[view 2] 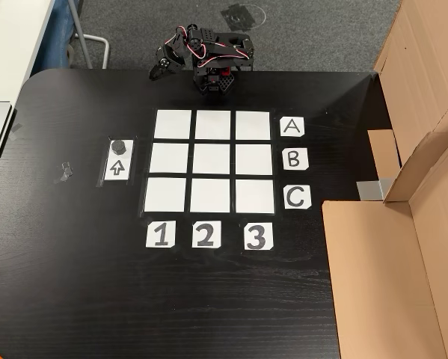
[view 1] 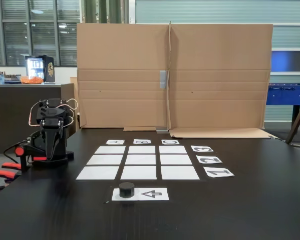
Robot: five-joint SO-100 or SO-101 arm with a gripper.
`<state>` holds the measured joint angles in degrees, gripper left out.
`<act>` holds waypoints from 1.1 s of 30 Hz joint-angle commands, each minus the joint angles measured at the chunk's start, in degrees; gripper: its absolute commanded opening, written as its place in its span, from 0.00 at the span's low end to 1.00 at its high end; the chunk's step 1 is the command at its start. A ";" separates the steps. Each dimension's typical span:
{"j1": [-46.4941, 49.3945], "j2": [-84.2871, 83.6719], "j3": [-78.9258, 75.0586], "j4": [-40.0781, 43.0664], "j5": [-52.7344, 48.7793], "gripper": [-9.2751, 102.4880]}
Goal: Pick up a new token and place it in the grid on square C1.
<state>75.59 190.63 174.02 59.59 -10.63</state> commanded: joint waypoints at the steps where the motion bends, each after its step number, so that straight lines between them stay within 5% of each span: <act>1: 0.26 0.00 -2.64 0.35 0.88 0.08; 33: 0.09 0.00 -2.55 0.00 1.32 0.08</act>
<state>76.99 190.63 174.02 59.77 -7.12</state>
